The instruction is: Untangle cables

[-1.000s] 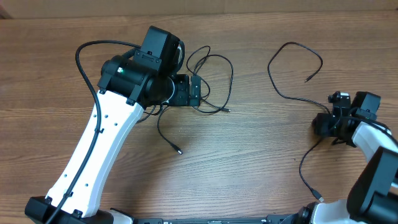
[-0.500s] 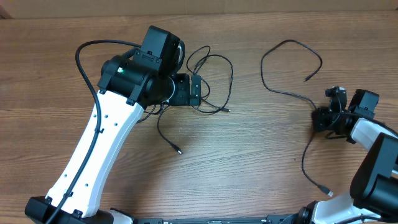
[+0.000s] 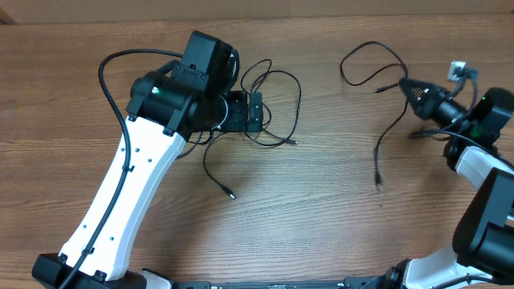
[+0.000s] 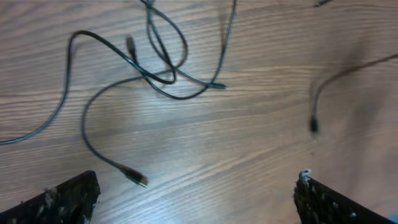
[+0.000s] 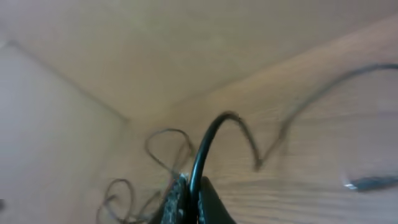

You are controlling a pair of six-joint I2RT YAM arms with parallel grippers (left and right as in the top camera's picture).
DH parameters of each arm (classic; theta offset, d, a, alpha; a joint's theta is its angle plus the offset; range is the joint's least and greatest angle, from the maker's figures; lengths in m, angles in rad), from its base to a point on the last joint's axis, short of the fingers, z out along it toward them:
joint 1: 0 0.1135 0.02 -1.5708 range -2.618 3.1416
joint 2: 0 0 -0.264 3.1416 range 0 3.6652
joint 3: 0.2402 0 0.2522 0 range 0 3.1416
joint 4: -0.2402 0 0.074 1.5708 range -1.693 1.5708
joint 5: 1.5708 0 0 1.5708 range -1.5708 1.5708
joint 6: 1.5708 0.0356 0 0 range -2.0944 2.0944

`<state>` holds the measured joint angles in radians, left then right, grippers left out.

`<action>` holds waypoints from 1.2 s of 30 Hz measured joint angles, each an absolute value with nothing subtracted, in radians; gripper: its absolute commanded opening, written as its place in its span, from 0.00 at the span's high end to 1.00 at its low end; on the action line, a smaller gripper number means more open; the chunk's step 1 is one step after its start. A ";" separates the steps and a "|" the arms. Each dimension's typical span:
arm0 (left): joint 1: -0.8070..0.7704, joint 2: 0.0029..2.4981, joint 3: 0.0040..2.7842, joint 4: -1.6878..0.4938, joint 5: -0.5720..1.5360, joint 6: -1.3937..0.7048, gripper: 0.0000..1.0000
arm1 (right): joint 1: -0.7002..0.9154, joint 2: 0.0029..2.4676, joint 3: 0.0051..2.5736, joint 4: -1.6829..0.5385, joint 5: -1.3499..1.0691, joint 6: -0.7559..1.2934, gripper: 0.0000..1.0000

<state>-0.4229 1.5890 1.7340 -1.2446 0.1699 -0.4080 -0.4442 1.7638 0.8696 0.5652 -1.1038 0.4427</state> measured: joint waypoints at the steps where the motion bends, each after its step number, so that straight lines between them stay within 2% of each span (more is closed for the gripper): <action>1: -0.423 1.589 1.734 -1.245 0.181 -0.408 0.00 | -0.448 1.763 0.872 0.646 -1.115 0.513 0.96; 6: -0.423 1.591 1.734 -1.279 0.225 -0.408 0.00 | -0.519 1.763 0.877 0.908 -1.103 0.751 0.96; 9: -0.423 1.597 1.734 -1.290 0.245 -0.408 0.00 | -0.598 1.763 0.881 0.950 -1.080 0.828 0.96; 19: -0.424 1.617 1.734 -1.275 0.326 -0.408 0.00 | -0.964 1.764 1.040 0.849 -1.089 0.886 0.96; 28: -0.459 1.699 1.734 -1.260 0.412 -0.408 0.00 | -1.270 1.764 1.285 0.579 -1.095 0.773 0.96; 29: -0.464 1.710 1.734 -1.256 0.421 -0.408 0.00 | -1.296 1.764 1.291 0.564 -1.078 0.760 0.87; 30: -0.466 1.721 1.734 -1.253 0.431 -0.408 0.00 | -1.320 1.764 1.293 0.552 -1.062 0.756 0.33; 31: -0.469 1.730 1.734 -1.251 0.439 -0.408 0.00 | -1.341 1.764 1.293 0.547 -1.047 0.746 0.00; 36: -0.471 1.747 1.734 -1.226 0.463 -0.407 0.02 | -1.412 1.764 1.293 0.531 -0.986 0.725 0.00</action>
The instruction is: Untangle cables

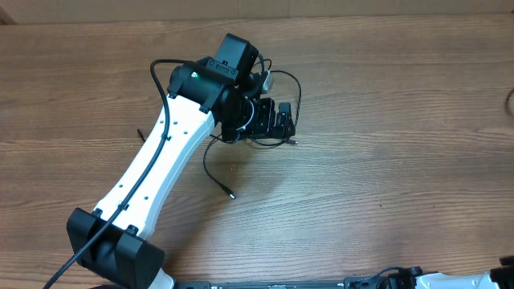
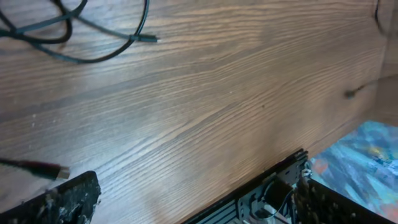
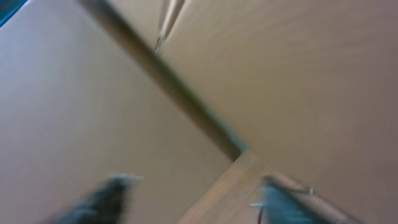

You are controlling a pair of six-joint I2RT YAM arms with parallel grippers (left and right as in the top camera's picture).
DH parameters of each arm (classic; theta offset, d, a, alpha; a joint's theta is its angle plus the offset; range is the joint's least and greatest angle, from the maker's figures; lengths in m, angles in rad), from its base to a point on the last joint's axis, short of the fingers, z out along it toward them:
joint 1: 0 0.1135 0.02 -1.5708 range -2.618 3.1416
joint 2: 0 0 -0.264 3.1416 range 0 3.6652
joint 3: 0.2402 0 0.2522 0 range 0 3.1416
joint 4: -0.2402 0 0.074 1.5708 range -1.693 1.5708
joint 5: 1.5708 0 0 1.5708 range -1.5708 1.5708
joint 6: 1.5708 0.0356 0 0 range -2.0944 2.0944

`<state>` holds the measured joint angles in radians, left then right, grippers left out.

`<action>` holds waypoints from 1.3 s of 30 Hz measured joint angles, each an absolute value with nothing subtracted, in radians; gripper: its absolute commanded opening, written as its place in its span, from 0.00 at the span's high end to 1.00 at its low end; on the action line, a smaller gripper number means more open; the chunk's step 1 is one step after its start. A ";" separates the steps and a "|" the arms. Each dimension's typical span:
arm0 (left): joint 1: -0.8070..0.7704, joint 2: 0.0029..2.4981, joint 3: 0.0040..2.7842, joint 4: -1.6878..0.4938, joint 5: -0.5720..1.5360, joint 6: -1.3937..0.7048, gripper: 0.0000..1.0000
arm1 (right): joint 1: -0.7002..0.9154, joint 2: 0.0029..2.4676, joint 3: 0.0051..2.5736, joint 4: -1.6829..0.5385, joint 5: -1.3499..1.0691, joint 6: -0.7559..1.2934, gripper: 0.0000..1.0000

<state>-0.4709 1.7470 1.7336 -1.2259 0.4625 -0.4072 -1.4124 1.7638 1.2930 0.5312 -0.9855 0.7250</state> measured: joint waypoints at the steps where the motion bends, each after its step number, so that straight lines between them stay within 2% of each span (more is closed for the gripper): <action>1: -0.471 1.747 1.734 -1.218 0.467 -0.402 0.03 | -1.417 1.764 1.293 0.531 -0.979 0.718 0.00; 6: -0.471 1.747 1.734 -1.200 0.496 -0.366 0.06 | -1.395 1.764 1.293 0.590 -0.999 0.714 0.00; 10: -0.471 1.747 1.734 -1.199 0.508 -0.340 0.09 | -1.314 1.764 1.294 0.676 -1.072 0.712 0.00; 13: -0.471 1.747 1.734 -1.194 0.514 -0.320 0.12 | -1.217 1.764 1.294 0.704 -1.143 0.711 0.00; 21: -0.469 1.726 1.734 -1.131 0.520 -0.261 0.14 | -0.868 1.764 1.294 0.733 -1.299 0.710 0.00; 28: -0.410 1.560 1.734 -1.136 0.492 -0.242 0.13 | -0.534 1.764 1.294 0.782 -1.396 0.699 0.00; 39: -0.345 1.363 1.734 -1.254 0.455 -0.203 0.12 | -0.271 1.764 1.294 0.883 -1.489 0.736 0.00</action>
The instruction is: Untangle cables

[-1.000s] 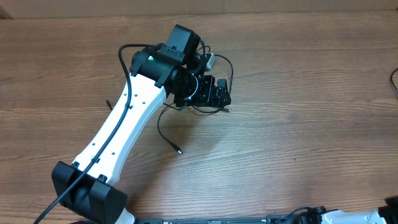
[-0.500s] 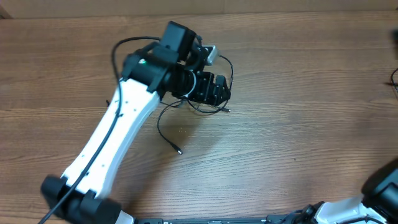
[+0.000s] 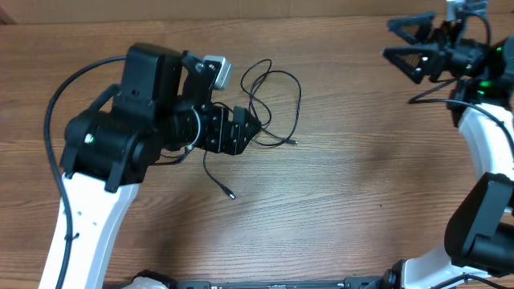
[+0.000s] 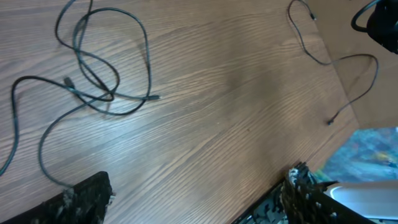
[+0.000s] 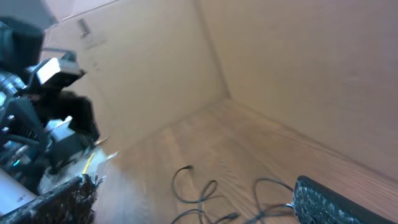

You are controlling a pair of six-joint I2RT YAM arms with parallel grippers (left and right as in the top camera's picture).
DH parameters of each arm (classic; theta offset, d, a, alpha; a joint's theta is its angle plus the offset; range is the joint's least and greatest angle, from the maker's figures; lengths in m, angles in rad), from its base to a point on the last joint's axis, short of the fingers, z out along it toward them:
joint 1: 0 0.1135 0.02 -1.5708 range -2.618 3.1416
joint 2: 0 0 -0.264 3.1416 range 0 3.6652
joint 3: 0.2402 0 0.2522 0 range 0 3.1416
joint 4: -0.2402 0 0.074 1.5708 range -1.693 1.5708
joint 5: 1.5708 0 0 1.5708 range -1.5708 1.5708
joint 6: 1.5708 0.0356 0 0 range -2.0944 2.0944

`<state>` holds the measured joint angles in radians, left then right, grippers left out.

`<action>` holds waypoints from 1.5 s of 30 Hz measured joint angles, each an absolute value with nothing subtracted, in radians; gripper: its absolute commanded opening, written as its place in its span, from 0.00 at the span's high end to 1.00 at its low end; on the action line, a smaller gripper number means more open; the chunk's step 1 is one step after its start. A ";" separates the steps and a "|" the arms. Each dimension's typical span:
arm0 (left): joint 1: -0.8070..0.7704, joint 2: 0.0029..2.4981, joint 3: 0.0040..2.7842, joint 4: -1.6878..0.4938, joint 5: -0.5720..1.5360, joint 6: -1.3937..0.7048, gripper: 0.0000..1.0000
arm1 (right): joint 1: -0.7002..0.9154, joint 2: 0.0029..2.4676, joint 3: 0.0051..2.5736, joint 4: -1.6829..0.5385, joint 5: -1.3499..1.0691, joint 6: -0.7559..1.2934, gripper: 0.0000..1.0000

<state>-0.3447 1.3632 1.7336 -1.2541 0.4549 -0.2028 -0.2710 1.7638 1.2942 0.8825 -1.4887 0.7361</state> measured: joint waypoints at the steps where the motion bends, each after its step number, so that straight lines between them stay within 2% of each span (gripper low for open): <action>1: -0.345 1.353 1.734 -1.261 0.447 -0.202 0.12 | -0.251 1.764 1.294 0.938 -1.494 0.767 0.01; 3: -0.345 1.339 1.734 -1.264 0.436 -0.201 0.12 | -0.221 1.763 1.294 1.037 -1.502 0.837 0.00; 7: -0.345 1.321 1.734 -1.265 0.429 -0.201 0.12 | -0.135 1.752 1.295 1.415 -1.495 1.045 0.00; 9: -0.345 1.320 1.734 -1.265 0.430 -0.201 0.12 | -0.094 1.731 1.295 1.525 -1.470 1.135 0.00; 13: -0.345 1.320 1.734 -1.281 0.443 -0.202 0.12 | 0.003 1.659 1.296 1.526 -1.314 1.269 0.00; 17: -0.345 1.320 1.734 -1.325 0.465 -0.202 0.12 | 0.071 1.604 1.296 1.485 -1.108 1.298 0.00; 21: -0.345 1.320 1.734 -1.361 0.477 -0.201 0.12 | 0.105 1.558 1.296 1.229 -1.012 1.208 0.00; 26: -0.345 1.320 1.734 -1.364 0.483 -0.192 0.12 | 0.159 1.504 1.302 0.656 -0.934 0.907 0.00; 31: -0.345 1.320 1.734 -1.361 0.483 -0.179 0.12 | 0.171 1.457 1.304 0.130 -0.617 0.623 0.00; 40: -0.345 1.320 1.734 -1.350 0.449 -0.175 0.12 | 0.185 1.431 1.303 -0.385 0.069 0.419 0.00; 45: -0.345 1.320 1.734 -1.341 0.443 -0.175 0.12 | 0.258 1.428 1.303 -0.555 0.395 0.344 0.00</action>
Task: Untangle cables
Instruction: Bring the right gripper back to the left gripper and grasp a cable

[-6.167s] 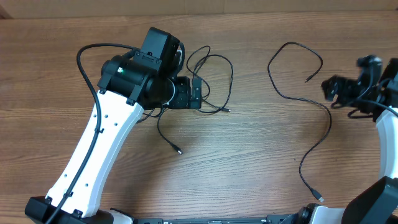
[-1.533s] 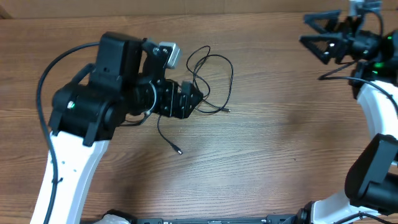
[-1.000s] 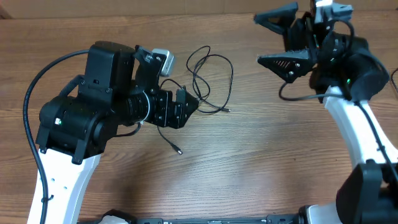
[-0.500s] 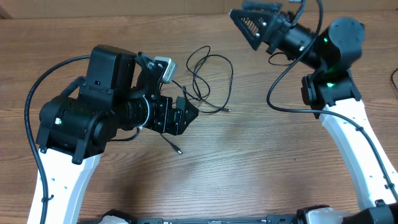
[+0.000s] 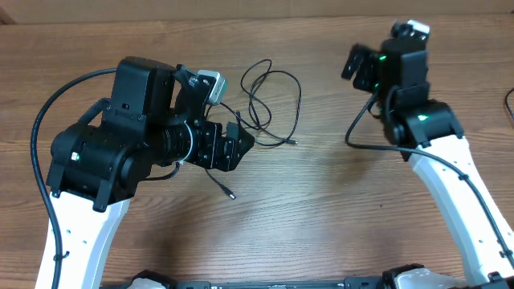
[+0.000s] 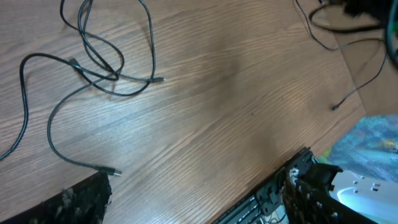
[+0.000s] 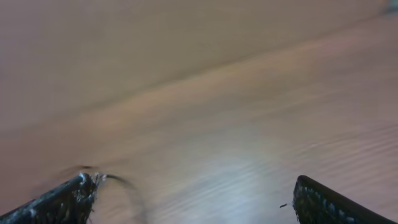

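Observation:
A tangle of thin black cable (image 5: 270, 95) lies at the table's back centre, and its loops (image 6: 93, 56) also show in the left wrist view. One loose plug end (image 5: 230, 194) trails toward the front. My left gripper (image 5: 239, 143) hovers open just left of the tangle, nothing between its fingers (image 6: 74, 200). A separate black cable (image 5: 357, 132) lies under the right arm. My right gripper (image 5: 361, 68) is open above it. The right wrist view is blurred, with a dark cable (image 7: 118, 183) by the left finger.
The wooden table (image 5: 321, 209) runs to a front edge with a black rail (image 6: 267, 199). The separate cable's far run (image 6: 339, 40) and its tip (image 6: 336, 107) lie to the right. A short bit of cable (image 5: 509, 100) shows at the right edge.
My right gripper, open at the far back right corner before, now sits further left over the separate cable. The left arm has shifted only slightly; the tangle lies as it did.
First my right gripper was shut on a black cable at the right, apart from the tangle, with the left open by the tangle. Then the right arm was out of the overhead view. Later it stood open at the back right, and now over that cable.

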You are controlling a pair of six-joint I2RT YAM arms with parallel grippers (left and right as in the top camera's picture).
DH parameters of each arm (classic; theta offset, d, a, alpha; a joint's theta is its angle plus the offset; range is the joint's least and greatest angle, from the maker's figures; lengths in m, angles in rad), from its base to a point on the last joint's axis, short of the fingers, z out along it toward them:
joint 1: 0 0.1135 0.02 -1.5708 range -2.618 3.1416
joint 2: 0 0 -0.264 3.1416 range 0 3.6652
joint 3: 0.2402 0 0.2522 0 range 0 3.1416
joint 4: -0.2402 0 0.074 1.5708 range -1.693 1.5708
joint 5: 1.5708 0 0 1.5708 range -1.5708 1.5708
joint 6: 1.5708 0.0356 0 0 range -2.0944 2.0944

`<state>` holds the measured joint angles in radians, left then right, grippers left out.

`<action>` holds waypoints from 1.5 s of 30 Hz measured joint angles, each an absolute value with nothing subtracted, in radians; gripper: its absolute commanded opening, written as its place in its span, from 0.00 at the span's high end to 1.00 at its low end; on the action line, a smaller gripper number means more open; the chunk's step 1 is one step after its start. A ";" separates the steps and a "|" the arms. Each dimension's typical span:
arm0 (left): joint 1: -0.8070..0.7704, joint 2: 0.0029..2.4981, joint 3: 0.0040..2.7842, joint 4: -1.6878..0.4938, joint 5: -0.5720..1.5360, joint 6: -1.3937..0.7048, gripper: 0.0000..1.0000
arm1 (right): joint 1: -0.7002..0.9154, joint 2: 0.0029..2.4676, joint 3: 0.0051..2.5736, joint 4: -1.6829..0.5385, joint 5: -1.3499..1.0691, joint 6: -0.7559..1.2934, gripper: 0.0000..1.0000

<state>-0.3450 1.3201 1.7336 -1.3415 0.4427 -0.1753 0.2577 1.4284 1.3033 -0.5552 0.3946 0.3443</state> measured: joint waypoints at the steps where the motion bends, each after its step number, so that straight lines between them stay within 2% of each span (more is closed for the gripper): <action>1: -0.345 1.320 1.734 -1.342 0.442 -0.175 0.12 | 0.275 1.428 1.303 -0.572 0.444 0.332 0.00; 9: -0.345 1.320 1.734 -1.370 0.441 -0.175 0.13 | 0.309 1.428 1.303 -0.604 0.521 0.290 0.00; 11: -0.345 1.320 1.734 -1.369 0.441 -0.175 0.18 | 0.309 1.428 1.303 -0.603 0.467 0.287 0.00; 13: -0.345 1.320 1.734 -1.368 0.440 -0.175 0.30 | 0.309 1.428 1.303 -0.609 0.389 0.287 0.00; 14: -0.345 1.320 1.734 -1.365 0.436 -0.179 0.34 | 0.309 1.428 1.303 -0.614 0.342 0.287 0.00; 19: -0.345 1.320 1.734 -1.355 0.364 -0.217 0.40 | 0.310 1.428 1.303 -0.602 0.019 0.266 0.00; 24: -0.345 1.320 1.734 -1.350 0.291 -0.276 0.40 | 0.321 1.433 1.303 -0.600 -0.226 0.177 0.00; 30: -0.345 1.318 1.702 -1.344 0.222 -0.335 0.42 | 0.330 1.499 1.303 -0.590 -0.368 0.144 0.00; 35: -0.345 1.318 1.618 -1.343 0.217 -0.368 0.38 | 0.343 1.596 1.303 -0.574 -0.475 0.064 0.00; 45: -0.345 1.318 1.582 -1.338 0.326 -0.356 0.34 | 0.461 1.756 1.303 -0.494 -0.508 -0.196 0.00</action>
<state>-0.3450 1.3182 1.5822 -1.3384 0.3256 -0.3557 0.4606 1.7557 1.3033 -0.4938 -0.5079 -0.1963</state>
